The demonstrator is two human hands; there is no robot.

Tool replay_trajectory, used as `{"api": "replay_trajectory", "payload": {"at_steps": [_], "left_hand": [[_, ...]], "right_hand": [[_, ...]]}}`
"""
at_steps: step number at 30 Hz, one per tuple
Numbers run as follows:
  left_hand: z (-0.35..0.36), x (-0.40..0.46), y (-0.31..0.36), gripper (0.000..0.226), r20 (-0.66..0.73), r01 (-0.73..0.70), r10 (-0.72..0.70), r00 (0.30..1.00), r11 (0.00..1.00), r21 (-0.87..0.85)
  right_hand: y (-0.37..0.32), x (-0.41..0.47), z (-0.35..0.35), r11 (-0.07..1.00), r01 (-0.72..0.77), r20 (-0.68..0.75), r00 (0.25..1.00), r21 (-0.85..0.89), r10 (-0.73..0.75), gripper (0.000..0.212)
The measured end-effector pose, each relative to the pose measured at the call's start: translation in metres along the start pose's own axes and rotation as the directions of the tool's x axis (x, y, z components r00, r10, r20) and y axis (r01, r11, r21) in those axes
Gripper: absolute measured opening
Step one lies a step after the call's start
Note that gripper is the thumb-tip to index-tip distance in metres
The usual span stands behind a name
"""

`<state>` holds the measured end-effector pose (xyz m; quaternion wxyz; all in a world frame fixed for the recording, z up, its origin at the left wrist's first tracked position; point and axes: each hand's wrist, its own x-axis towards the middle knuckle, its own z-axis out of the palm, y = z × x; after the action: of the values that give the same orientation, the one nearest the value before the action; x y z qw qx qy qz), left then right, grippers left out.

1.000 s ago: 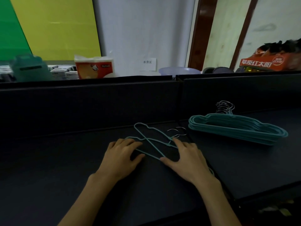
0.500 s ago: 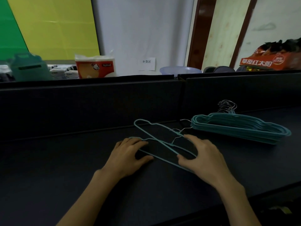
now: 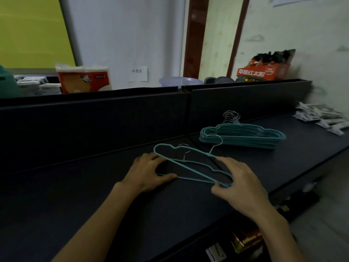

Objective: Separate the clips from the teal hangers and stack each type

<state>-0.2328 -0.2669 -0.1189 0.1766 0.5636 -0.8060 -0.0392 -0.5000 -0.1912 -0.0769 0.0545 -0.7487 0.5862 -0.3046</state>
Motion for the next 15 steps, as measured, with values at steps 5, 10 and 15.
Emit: {"api": "replay_trajectory", "payload": {"at_steps": [5, 10, 15], "left_hand": [[0.000, -0.009, 0.001, 0.081, 0.003, -0.027, 0.027, 1.000, 0.999, 0.032], [-0.005, -0.011, 0.004, 0.062, -0.019, -0.089, 0.089, 0.996, 0.996, -0.014], [-0.005, -0.022, 0.012, 0.075, -0.062, -0.126, 0.123, 0.990, 0.990, -0.059]], "right_hand": [[-0.016, -0.027, -0.004, 0.998, -0.060, -0.039, 0.998, -0.026, 0.059, 0.069], [-0.023, -0.054, -0.016, 0.992, -0.114, -0.079, 0.991, -0.061, 0.109, 0.067], [-0.025, -0.067, -0.025, 0.991, -0.114, -0.118, 0.987, -0.075, 0.105, 0.067]]}}
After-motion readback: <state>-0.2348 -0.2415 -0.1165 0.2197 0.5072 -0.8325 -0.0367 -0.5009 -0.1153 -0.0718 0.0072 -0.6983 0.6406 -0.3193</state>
